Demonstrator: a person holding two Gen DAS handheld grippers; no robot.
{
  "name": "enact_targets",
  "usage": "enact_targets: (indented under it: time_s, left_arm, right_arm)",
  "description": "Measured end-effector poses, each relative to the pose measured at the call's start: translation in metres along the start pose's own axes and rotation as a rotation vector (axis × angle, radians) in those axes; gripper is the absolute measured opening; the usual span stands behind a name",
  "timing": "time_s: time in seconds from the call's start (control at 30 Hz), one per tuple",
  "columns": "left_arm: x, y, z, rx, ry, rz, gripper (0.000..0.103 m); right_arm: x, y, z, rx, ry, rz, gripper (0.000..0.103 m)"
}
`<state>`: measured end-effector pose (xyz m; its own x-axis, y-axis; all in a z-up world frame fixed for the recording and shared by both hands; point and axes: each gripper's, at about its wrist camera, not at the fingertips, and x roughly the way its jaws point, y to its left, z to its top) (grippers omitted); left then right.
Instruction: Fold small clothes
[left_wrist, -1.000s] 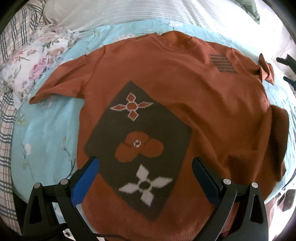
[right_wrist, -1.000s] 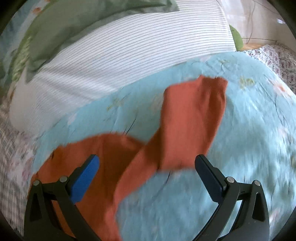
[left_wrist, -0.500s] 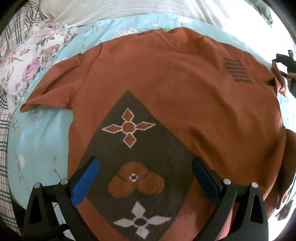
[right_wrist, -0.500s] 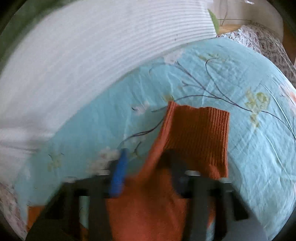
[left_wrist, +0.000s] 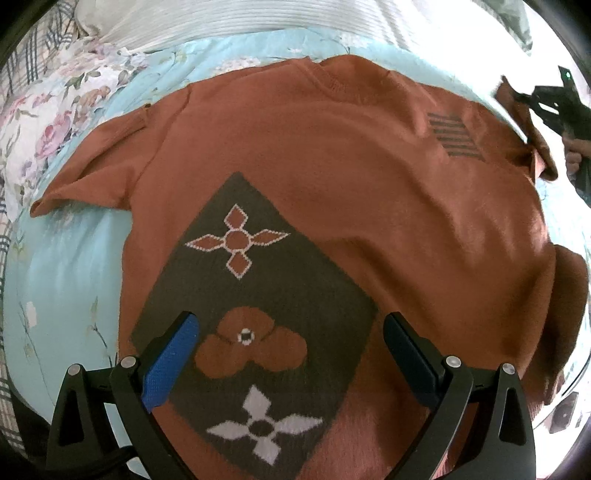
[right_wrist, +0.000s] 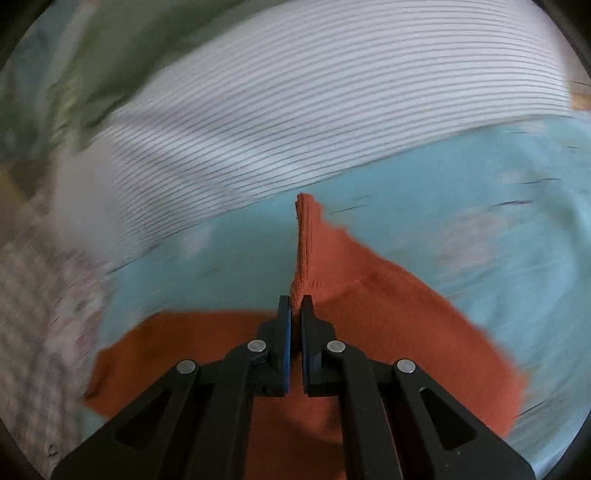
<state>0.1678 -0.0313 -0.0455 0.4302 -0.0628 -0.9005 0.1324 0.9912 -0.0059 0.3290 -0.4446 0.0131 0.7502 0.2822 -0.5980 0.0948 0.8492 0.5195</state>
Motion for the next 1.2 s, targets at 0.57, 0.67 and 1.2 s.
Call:
enact_targets:
  time_s: [0.57,0.67,1.2]
  left_arm:
    - [-0.015,0.076,-0.011,-0.22,-0.059,-0.149,0.1]
    - [-0.013,0.089,-0.003,-0.255,-0.061,-0.195,0.1]
    - [0.075,0.094,0.179,-0.075,-0.041,-0.325,0.096]
  right_arm:
    - [0.111,0.24,-0.166,-0.241,0.343,0.429,0.005]
    - [0.122,0.244,-0.182,-0.245,0.412,0.42,0.016]
    - [0.027,0.158,-0.183,-0.139,0.29,0.293,0.059]
